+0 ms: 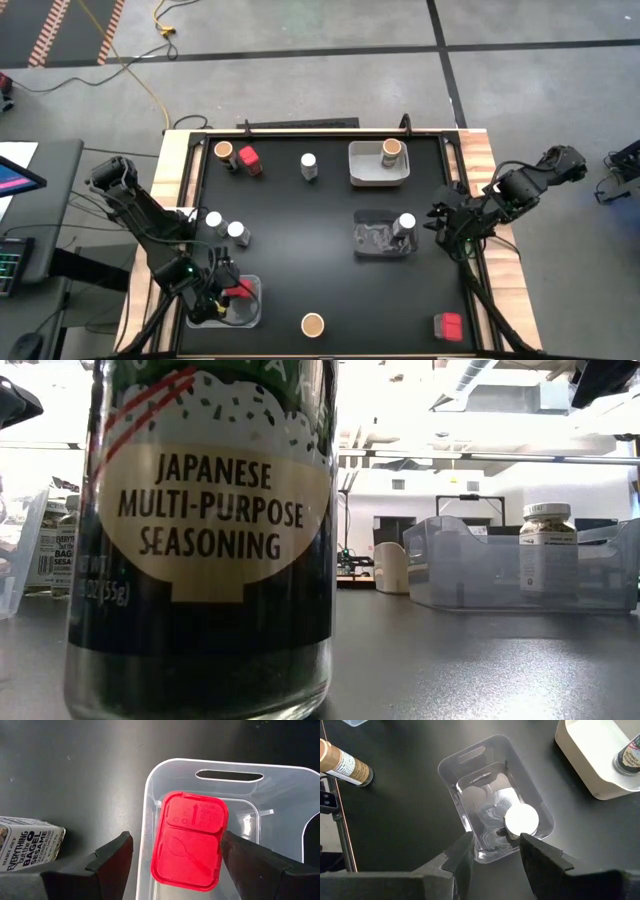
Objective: Sort spices by type
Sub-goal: Put the center red spice can in the transparent bin, then put the center left white spice bottle in the black bin
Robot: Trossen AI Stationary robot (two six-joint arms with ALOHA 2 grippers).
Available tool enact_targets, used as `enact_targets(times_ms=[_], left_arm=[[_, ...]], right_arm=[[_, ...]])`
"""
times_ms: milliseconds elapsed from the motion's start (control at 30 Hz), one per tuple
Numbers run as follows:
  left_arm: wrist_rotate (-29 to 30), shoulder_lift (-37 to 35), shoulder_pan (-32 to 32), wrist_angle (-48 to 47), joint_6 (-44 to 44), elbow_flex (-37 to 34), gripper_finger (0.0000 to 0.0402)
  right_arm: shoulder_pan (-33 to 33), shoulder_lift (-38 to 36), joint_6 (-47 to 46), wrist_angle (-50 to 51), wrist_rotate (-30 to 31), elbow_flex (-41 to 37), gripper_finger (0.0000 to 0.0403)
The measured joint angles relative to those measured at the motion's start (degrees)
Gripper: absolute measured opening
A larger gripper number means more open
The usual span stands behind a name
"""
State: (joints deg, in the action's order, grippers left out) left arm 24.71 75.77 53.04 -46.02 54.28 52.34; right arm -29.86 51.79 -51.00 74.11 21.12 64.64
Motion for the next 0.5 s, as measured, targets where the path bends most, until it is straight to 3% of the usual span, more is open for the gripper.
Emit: enact_targets(times_ms=[267,500], left_arm=[[-0.09,-2.64,0.00,-1.89,-1.04,1.45,0.0289],[5.48,-12.94,0.01,-4.73,-0.04,1.55,0.0289]], right_arm=[[0.00,0.06,0.02,-0.05,0.19,0.01,0.0184],[0.02,1.89,0.43,-4.66,3.27,-0.02,0.0184]])
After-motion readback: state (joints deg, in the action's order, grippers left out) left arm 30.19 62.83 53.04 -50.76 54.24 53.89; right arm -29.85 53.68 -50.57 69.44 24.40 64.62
